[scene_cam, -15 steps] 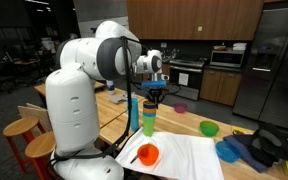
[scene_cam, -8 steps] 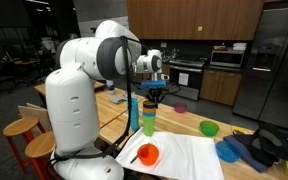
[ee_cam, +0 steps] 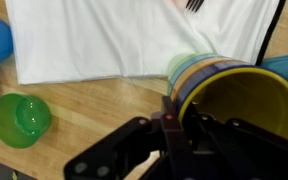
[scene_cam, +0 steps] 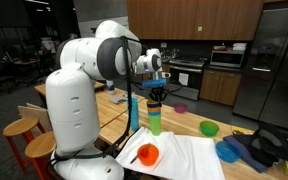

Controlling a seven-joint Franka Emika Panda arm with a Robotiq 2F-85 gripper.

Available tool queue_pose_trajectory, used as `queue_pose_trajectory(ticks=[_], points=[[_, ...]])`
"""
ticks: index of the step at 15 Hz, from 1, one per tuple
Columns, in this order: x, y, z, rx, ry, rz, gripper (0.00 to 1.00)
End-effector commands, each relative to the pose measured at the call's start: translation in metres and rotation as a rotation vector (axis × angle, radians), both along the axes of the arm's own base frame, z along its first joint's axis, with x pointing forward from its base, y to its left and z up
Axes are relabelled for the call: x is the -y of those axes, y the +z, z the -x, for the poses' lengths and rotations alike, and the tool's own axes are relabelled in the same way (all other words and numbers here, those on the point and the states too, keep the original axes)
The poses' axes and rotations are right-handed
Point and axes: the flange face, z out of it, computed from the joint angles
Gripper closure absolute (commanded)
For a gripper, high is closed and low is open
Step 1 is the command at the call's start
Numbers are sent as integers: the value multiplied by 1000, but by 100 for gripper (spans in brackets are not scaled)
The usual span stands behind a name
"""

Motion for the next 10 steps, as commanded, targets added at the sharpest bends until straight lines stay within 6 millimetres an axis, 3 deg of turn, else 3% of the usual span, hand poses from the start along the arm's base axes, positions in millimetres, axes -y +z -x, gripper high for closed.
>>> queue_pose_trajectory(ticks=[1,10], points=[[-2,16,-1,54,4,26,97],[-7,36,-13,91,8,-20,97]])
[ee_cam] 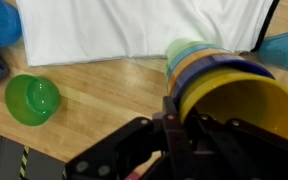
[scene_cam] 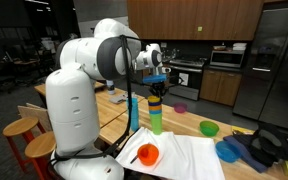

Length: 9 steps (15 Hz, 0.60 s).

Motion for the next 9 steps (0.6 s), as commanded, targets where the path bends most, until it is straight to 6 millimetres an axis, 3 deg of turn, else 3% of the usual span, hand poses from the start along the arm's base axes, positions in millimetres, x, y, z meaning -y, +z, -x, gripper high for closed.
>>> queue_pose_trajectory(ticks=[1,9], points=[[-3,12,-2,23,8,-21,97],[-13,0,5,-37,7,-92,97]])
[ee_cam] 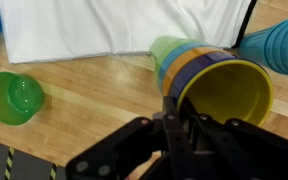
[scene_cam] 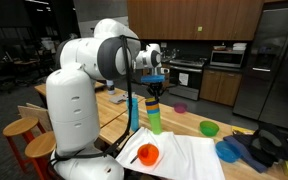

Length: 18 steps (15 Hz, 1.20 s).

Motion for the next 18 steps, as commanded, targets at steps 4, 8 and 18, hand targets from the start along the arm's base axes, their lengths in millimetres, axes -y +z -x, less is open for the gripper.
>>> queue_pose_trajectory(ticks=[4,8,18], points=[[3,-8,15,-72,-14,-42,97],[20,-16,28,-147,-21,-49,97],[56,-38,45,-238,-98,-60,62]])
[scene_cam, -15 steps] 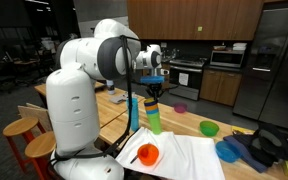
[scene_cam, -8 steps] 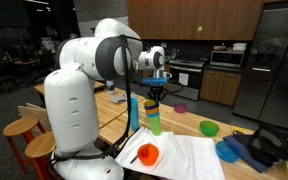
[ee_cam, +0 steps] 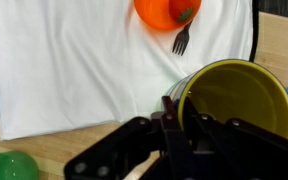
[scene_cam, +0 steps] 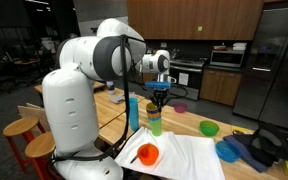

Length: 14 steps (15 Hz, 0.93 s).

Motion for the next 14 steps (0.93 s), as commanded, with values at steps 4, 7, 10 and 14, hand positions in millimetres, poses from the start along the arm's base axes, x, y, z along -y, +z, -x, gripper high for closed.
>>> queue_pose_trajectory(ticks=[4,7,10,14], points=[[2,-8,4,-20,-7,-8,68],[2,-9,4,-22,-7,-8,62],[2,-9,4,-22,-7,-8,62],[1,-2,4,-3,4,14,31]])
